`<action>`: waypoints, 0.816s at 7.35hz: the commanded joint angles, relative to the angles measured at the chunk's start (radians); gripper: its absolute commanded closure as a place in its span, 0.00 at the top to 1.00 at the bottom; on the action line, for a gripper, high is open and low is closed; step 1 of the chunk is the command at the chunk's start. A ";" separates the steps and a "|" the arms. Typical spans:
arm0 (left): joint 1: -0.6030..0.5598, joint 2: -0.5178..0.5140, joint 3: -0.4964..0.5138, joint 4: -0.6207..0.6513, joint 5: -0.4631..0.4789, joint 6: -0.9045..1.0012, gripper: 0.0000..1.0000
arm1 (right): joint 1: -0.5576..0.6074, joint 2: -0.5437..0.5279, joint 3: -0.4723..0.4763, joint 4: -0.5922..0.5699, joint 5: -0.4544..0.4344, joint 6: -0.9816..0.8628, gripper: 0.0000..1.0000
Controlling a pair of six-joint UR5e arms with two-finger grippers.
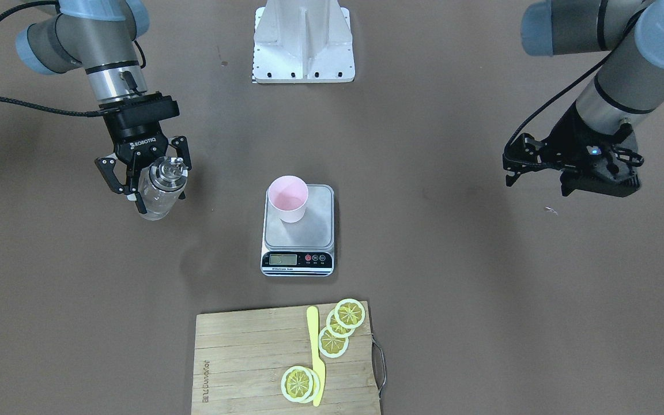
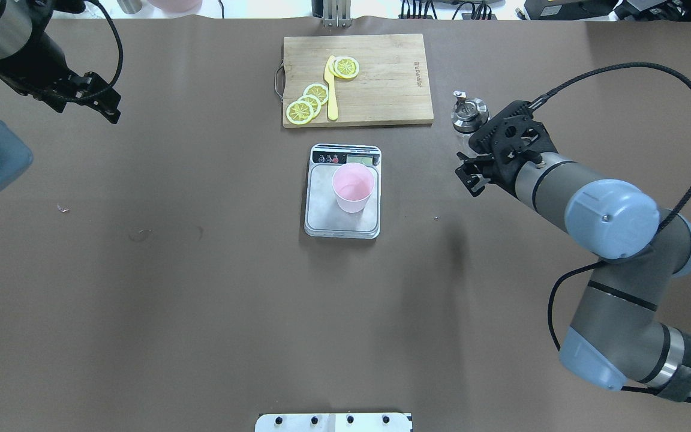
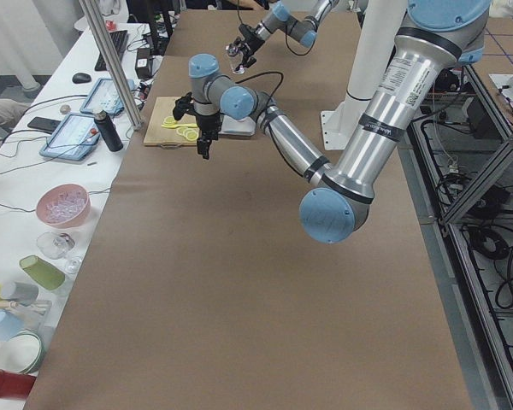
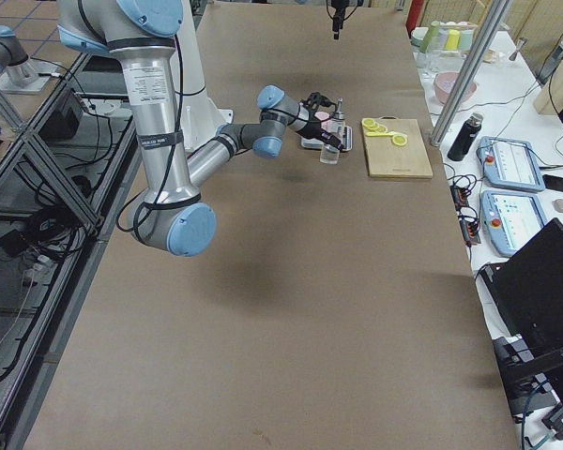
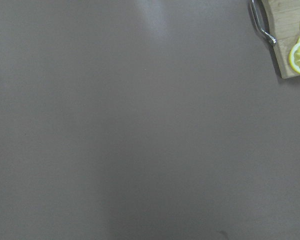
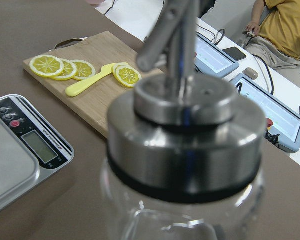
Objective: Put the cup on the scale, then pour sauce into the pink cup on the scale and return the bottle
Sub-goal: 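Carry the sauce bottle with the right gripper toward the pink cup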
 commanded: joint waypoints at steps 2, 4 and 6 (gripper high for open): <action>-0.061 0.082 -0.001 -0.009 -0.041 0.191 0.98 | -0.025 0.030 0.002 -0.079 -0.072 -0.077 0.22; -0.092 0.116 -0.002 -0.015 -0.055 0.273 0.97 | -0.053 0.038 0.043 -0.215 -0.140 -0.128 0.22; -0.109 0.180 0.001 -0.091 -0.055 0.317 0.98 | -0.094 0.105 0.095 -0.424 -0.240 -0.165 0.22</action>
